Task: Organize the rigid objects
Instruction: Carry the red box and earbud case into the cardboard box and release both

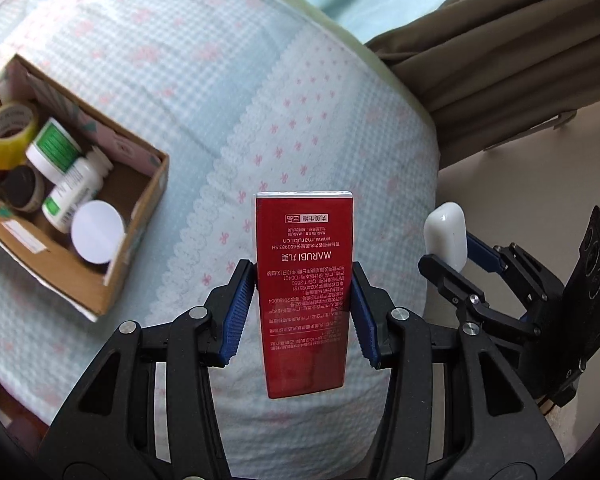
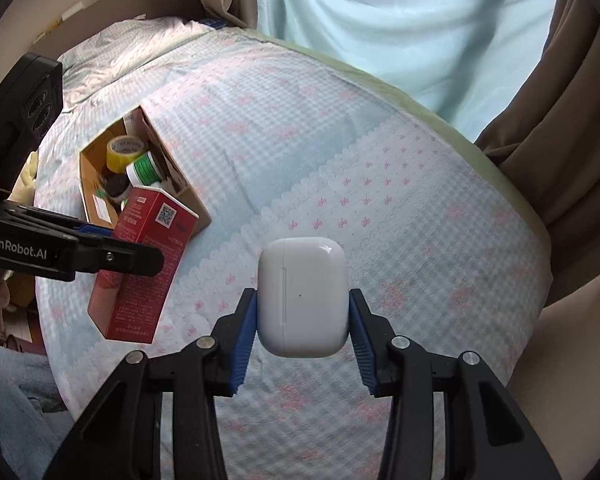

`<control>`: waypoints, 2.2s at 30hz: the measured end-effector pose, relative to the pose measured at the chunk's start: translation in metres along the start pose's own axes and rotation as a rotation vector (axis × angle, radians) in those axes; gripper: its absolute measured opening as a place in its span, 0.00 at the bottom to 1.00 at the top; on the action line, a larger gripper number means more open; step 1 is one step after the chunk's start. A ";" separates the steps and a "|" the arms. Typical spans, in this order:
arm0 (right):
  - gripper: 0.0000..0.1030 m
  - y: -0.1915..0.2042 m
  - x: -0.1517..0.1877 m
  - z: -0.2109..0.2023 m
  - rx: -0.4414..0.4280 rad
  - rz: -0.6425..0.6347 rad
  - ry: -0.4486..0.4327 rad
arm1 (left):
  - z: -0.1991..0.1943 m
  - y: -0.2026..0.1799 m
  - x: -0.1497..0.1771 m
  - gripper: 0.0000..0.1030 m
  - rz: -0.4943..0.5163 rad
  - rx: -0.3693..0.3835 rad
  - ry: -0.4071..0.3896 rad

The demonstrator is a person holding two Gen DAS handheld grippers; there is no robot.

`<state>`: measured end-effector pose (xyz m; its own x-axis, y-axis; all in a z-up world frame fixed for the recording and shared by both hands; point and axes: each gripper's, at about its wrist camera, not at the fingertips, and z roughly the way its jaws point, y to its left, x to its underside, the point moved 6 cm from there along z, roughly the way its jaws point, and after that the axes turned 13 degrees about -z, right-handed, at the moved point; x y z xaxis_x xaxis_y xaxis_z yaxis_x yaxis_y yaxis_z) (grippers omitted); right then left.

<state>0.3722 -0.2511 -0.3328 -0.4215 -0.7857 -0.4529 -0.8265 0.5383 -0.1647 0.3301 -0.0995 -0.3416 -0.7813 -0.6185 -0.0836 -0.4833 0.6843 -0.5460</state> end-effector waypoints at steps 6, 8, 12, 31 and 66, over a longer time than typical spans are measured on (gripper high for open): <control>0.40 0.044 -0.056 -0.049 0.027 0.086 -0.051 | -0.066 0.007 -0.035 0.42 0.041 0.038 -0.067; 0.40 0.062 -0.077 -0.059 0.035 0.117 -0.064 | -0.088 0.018 -0.047 0.42 0.059 0.047 -0.077; 0.40 0.099 -0.114 -0.069 0.057 0.181 -0.074 | -0.120 0.048 -0.071 0.42 0.090 0.059 -0.056; 0.40 0.208 -0.181 0.036 0.082 0.633 0.060 | -0.108 0.215 -0.178 0.42 0.335 -0.103 0.175; 0.93 0.157 -0.110 0.189 -0.033 1.110 0.193 | 0.026 0.204 -0.155 1.00 0.601 -0.228 0.389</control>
<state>0.3596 -0.0227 -0.4742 -0.9777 0.0874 -0.1912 0.0333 0.9625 0.2693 0.3631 0.1263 -0.4614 -0.9992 0.0392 0.0107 0.0340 0.9504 -0.3092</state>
